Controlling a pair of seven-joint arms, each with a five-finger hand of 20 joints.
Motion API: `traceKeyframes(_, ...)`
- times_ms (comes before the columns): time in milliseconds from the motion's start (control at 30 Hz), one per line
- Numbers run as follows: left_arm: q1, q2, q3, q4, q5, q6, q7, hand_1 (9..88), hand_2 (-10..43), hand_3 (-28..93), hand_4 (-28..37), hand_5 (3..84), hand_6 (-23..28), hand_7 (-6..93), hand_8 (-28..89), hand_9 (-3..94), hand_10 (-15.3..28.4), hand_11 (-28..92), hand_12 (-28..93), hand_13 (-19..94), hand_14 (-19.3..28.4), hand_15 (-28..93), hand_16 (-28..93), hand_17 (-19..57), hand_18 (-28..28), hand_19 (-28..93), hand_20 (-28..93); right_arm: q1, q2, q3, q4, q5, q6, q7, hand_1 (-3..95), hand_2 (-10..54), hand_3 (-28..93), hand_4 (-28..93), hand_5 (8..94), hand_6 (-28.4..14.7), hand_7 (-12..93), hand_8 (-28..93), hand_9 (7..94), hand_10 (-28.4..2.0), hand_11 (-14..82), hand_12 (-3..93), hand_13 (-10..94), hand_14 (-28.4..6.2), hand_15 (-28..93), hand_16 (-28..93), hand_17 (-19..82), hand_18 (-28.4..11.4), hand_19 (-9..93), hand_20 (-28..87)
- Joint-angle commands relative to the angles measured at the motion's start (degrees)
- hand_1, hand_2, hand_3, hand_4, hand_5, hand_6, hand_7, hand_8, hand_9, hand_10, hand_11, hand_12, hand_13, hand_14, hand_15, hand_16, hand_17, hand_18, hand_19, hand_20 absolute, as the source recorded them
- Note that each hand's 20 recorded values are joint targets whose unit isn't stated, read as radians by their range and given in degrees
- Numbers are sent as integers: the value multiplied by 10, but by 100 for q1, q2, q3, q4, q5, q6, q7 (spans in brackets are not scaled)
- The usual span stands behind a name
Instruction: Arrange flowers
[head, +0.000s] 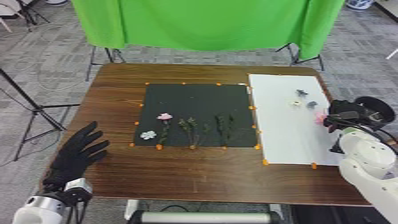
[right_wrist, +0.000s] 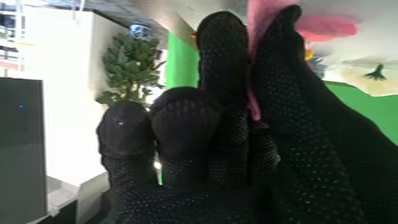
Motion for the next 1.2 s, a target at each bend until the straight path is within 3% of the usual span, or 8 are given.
traceKeyframes(33,99,-33,-18,-43,-28,65,13,257,-23,699,-245,229,22,220,-114,213,114,184,170,206,163,307,8,-92,224,432,98,-24,-4,159,-122,-99,116,-96,465,-76,825,-282,708,36,465,6,887,-43,240,370,774,-38,732,267,404,-195,932,518)
traceKeyframes(367,85,-37,-15,-47,-31,76,17,257,-23,699,-245,229,21,220,-114,214,113,184,170,206,163,307,8,-92,223,432,97,427,-197,157,-689,47,312,-324,456,-90,851,-282,721,32,454,5,896,-49,236,377,776,-41,733,275,409,-197,932,532)
traceKeyframes(600,73,-73,-3,-55,-21,73,-17,256,-23,700,-244,229,21,221,-114,214,114,184,170,206,163,307,8,-92,224,432,97,1212,-673,-540,-897,16,115,-785,449,-93,859,-268,726,30,454,6,899,-50,232,380,776,-42,736,278,410,-199,932,538)
traceKeyframes(867,30,-95,22,-47,-1,48,-72,256,-23,701,-244,230,22,220,-114,214,114,186,171,206,164,308,8,-92,224,433,96,2045,-1651,-1408,-747,-57,-369,-1531,447,-94,856,-257,728,29,451,11,899,-50,233,381,774,-43,739,279,411,-198,932,542)
traceKeyframes(1200,-87,-88,91,6,21,-6,-132,256,-23,700,-245,230,21,220,-114,215,114,186,170,206,163,306,8,-92,223,433,96,2790,-2723,-2248,-250,168,-976,-1849,444,-95,852,-246,728,30,453,12,898,-51,232,382,773,-43,741,281,411,-199,932,544)
